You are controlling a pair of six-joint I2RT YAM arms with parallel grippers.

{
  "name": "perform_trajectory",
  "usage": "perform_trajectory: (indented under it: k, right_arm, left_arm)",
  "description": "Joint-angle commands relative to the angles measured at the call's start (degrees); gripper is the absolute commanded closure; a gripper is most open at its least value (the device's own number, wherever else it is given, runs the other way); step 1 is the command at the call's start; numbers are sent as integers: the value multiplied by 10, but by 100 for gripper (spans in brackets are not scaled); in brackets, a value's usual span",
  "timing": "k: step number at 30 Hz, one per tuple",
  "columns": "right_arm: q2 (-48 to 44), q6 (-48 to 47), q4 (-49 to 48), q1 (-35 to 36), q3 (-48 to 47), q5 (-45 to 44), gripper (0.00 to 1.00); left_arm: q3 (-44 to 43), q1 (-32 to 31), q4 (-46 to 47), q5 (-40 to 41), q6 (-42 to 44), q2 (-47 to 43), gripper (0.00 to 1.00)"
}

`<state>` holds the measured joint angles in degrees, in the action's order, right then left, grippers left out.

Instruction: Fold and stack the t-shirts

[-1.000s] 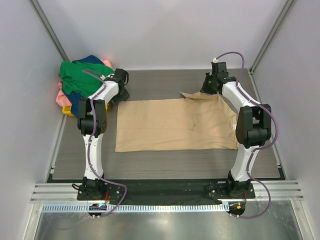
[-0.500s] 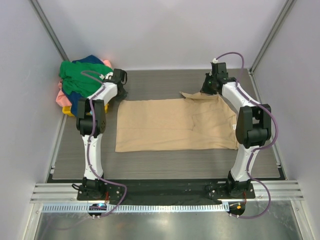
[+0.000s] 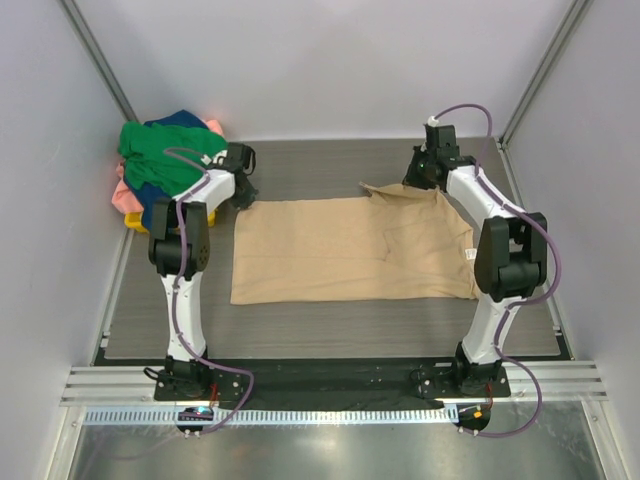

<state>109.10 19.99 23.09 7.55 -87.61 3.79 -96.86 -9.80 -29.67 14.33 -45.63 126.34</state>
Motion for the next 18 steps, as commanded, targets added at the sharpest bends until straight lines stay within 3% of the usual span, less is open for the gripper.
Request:
perform_trajectory:
  k: [1, 10, 18]
  right_arm:
    - [-61, 5, -6, 2, -9, -4, 99]
    - [-110, 5, 7, 2, 10, -5, 99]
    - [-187, 8, 8, 2, 88, -30, 98]
  left_arm:
    - [4, -3, -54, 4, 9, -45, 100]
    - [21, -4, -73, 3, 13, -99, 100]
    - [77, -3, -78, 10, 16, -150, 100]
